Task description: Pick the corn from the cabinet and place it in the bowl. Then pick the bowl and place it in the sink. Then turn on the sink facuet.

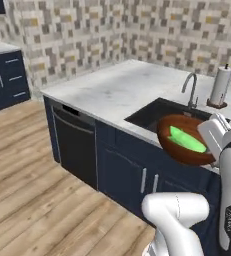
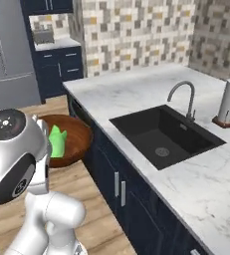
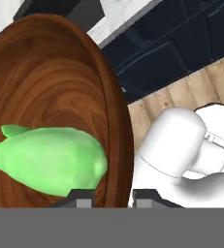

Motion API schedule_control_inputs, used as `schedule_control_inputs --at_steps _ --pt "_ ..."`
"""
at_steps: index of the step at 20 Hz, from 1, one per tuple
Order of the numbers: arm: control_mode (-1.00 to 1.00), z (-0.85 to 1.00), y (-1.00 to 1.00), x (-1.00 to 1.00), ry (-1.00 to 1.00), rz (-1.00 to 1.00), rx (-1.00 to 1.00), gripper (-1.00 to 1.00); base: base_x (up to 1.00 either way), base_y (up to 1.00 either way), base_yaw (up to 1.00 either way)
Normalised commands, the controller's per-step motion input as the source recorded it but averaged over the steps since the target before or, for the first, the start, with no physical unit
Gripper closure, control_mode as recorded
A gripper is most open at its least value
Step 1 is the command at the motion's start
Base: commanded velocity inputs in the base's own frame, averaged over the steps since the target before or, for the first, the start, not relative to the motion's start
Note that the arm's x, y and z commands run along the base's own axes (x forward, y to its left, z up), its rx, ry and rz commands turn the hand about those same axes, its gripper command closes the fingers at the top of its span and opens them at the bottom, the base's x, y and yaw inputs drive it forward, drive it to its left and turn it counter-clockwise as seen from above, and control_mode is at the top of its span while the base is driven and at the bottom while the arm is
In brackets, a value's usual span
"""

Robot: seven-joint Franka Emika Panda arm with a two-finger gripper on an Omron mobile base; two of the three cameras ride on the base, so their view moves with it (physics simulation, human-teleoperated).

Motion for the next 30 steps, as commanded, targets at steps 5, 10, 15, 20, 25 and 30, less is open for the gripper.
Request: schedule_control_inputs --at_steps 5,10,15,20,25,30 --pt "1.0 0.0 0.0 0.0 0.0 0.0 0.0 1.0 0.04 0.47 -0.76" --pt "1.0 0.0 0.0 0.0 0.0 0.0 0.0 1.0 0.03 0.44 -0.73" --pt "1.0 0.0 0.0 0.0 0.0 0.0 0.0 1.0 0.15 0.28 -0.63" --pt "1.0 0.0 0.0 0.0 0.0 0.0 0.0 1.0 0.2 0.49 -0.48" --pt "1.0 0.0 0.0 0.0 0.0 0.0 0.0 1.0 0.24 0.59 -0.09" --pt "1.0 0.0 0.0 0.0 0.0 0.0 0.0 1.0 0.49 0.17 0.04"
